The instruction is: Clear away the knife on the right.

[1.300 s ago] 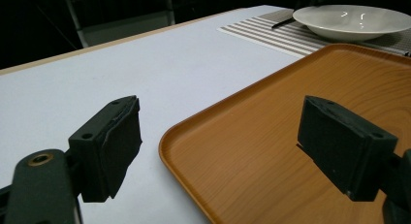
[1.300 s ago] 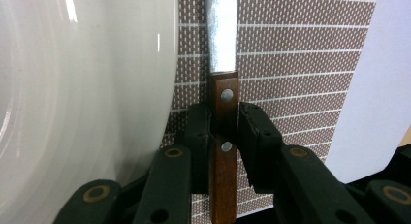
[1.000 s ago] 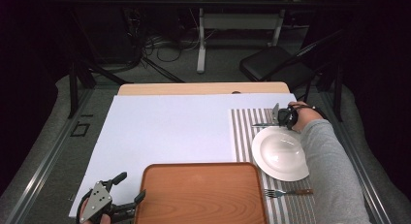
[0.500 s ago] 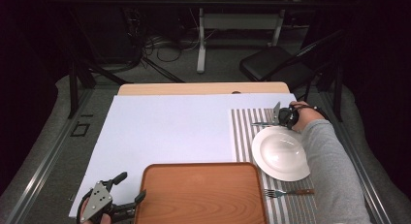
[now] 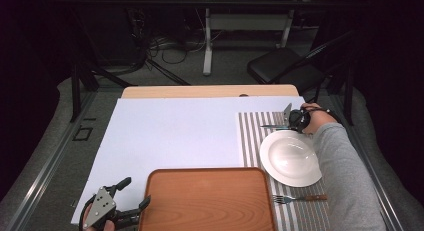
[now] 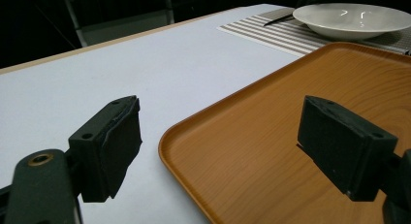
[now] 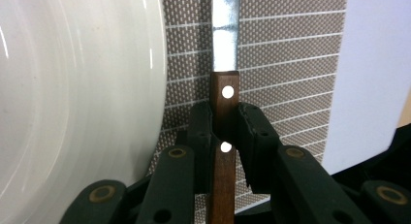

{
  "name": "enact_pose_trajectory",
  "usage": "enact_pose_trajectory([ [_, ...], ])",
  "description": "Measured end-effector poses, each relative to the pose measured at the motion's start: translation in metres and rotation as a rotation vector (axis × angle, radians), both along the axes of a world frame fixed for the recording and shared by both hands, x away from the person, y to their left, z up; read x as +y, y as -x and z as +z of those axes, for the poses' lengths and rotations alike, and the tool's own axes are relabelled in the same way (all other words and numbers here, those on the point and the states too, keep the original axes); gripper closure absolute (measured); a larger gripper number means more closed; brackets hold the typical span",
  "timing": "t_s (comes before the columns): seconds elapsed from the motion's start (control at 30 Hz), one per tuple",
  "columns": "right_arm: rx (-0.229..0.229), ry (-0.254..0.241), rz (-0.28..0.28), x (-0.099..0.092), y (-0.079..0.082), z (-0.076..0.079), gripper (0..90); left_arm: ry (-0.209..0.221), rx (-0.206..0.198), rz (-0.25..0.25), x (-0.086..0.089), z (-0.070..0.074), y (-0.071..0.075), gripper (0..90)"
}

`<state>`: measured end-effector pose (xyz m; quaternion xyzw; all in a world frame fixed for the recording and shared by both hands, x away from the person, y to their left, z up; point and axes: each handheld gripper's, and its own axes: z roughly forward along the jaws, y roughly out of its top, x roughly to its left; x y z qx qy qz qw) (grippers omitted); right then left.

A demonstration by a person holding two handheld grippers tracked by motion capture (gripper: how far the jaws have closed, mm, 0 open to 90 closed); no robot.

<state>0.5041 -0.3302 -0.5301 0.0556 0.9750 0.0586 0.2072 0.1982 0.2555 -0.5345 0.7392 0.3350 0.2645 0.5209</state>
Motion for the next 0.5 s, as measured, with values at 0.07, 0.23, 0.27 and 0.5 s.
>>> enact_pose_trajectory([
  [0.07, 0.09, 0.207, -0.055, 0.005, 0.002, 0.02, 76.3, 0.0, 0.0, 0.0, 0.0, 0.0, 0.0, 15.6],
  [0.23, 0.05, 0.103, -0.041, 0.003, 0.004, 0.022, 76.3, -0.001, 0.0, 0.001, 0.0, 0.0, 0.0, 15.6],
  [0.27, 0.045, 0.094, -0.023, 0.003, 0.003, 0.024, 76.3, -0.001, 0.0, 0.001, 0.0, 0.0, 0.0, 15.6],
  [0.5, 0.039, 0.064, -0.052, -0.003, 0.007, 0.035, 76.3, -0.001, 0.001, 0.001, 0.0, 0.0, 0.0, 15.6],
])
